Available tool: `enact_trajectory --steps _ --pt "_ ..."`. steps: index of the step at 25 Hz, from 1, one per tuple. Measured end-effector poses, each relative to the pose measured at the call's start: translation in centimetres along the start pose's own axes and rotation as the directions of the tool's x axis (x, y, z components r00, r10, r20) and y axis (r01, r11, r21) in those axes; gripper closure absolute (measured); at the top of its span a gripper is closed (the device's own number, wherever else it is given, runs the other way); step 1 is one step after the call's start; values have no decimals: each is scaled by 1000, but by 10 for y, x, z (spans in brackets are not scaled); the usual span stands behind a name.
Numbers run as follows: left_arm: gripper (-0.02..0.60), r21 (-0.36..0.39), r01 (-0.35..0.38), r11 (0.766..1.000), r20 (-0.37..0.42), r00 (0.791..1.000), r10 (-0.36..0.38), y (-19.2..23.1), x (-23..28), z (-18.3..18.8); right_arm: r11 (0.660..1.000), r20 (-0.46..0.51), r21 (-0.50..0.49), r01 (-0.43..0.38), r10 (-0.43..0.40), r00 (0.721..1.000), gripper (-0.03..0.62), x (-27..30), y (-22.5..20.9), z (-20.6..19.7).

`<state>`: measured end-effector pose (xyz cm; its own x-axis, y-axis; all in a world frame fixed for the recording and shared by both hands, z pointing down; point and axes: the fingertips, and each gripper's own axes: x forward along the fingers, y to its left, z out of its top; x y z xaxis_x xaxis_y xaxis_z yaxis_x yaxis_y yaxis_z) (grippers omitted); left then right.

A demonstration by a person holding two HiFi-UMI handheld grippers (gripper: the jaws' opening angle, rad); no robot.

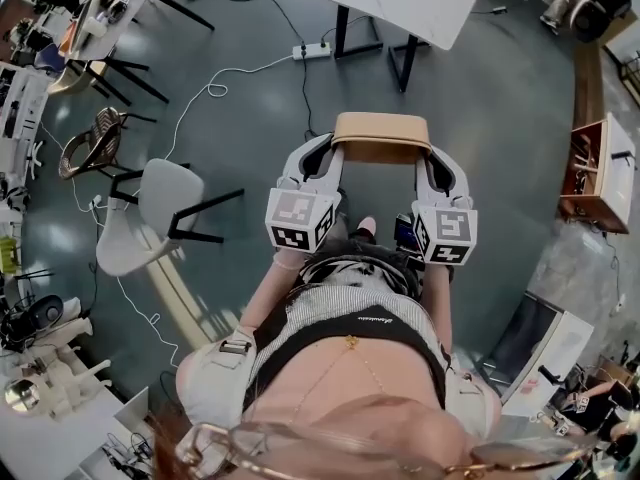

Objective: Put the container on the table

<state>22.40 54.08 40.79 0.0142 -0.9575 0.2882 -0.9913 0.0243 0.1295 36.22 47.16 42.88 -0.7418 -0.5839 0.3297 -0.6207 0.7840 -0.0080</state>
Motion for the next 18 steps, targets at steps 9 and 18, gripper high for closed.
enact_trajectory --steps 9,18 --pt "543 -4 60 998 10 998 -60 46 46 19 999 -9 -7 50 -50 999 539 53 -4 22" --pt "543 37 120 992 4 993 -120 105 96 45 995 4 11 102 -102 995 539 122 -3 47"
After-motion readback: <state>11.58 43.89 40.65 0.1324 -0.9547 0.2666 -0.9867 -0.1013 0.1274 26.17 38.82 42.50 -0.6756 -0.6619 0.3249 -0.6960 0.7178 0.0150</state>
